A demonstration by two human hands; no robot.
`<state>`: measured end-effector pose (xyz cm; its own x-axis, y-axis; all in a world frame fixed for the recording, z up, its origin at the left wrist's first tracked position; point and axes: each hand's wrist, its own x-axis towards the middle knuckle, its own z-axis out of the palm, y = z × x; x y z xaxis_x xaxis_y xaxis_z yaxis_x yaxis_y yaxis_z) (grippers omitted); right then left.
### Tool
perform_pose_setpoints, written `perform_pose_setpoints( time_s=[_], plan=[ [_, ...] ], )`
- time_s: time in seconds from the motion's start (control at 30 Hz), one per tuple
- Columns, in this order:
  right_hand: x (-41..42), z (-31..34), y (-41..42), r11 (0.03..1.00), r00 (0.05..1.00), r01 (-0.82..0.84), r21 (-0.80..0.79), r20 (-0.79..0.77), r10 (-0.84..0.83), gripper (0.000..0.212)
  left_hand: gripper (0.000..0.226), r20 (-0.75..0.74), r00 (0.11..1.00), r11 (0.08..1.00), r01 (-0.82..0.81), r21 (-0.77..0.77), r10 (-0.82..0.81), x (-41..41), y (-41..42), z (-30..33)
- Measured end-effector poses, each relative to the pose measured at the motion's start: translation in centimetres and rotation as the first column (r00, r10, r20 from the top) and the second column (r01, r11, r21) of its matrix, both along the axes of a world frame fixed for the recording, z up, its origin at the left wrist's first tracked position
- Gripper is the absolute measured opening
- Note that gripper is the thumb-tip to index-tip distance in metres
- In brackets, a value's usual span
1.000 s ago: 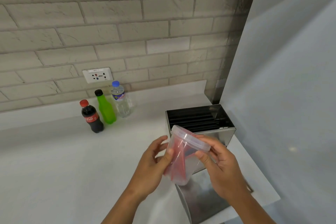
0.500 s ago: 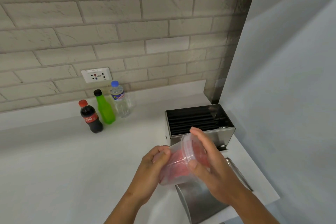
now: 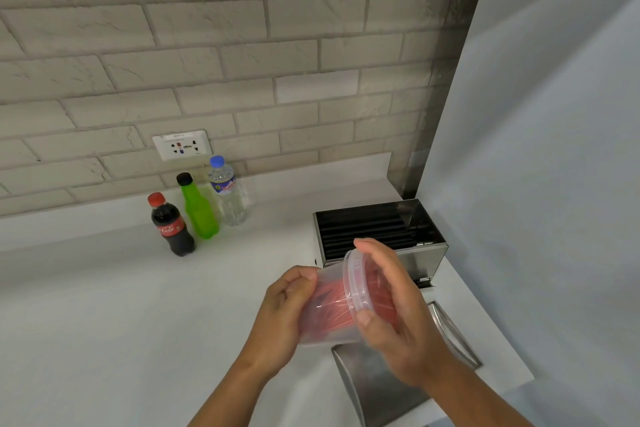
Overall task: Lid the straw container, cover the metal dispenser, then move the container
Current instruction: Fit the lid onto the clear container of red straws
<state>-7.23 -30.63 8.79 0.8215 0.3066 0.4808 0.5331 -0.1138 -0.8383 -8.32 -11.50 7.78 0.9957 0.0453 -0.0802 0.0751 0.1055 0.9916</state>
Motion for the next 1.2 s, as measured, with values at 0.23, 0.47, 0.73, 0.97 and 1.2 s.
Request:
perform_pose_setpoints(
  time_s=[0.23, 0.47, 0.73, 0.97, 1.2],
  plan=[
    [-0.4, -0.1, 0.5, 0.999, 0.961, 0.017, 0.038, -0.278, -0.006, 0.060, 0.029, -0.013, 0.994, 0.993, -0.110, 0.052, 0.111, -0.3, -0.7, -0.6],
    [-0.6, -0.3, 0.7, 0.995, 0.995, 0.085, -0.059, 0.052, -0.082, 0.066, 0.025, 0.011, 0.996, 0.993, -0.088, 0.083, 0.088, 0.4, -0.2, 0.8],
    [0.6, -0.4, 0.8, 0.995, 0.997, 0.081, 0.057, -0.013, -0.081, 0.061, 0.021, 0.197, 0.962, 0.968, -0.217, 0.126, 0.190, 0.2, -0.8, 0.6],
    [0.1, 0.4, 1.2, 0.994, 0.973, 0.095, 0.051, -0.217, -0.082, 0.055, 0.021, 0.218, 0.942, 0.956, -0.280, 0.085, 0.256, -0.1, -1.2, -0.8],
    [0.1, 1.9, 0.8, 0.994, 0.980, 0.022, -0.108, -0.193, -0.042, 0.059, 0.042, 0.094, 0.990, 0.994, -0.109, 0.000, 0.108, 0.3, 0.0, -1.1]
  ],
)
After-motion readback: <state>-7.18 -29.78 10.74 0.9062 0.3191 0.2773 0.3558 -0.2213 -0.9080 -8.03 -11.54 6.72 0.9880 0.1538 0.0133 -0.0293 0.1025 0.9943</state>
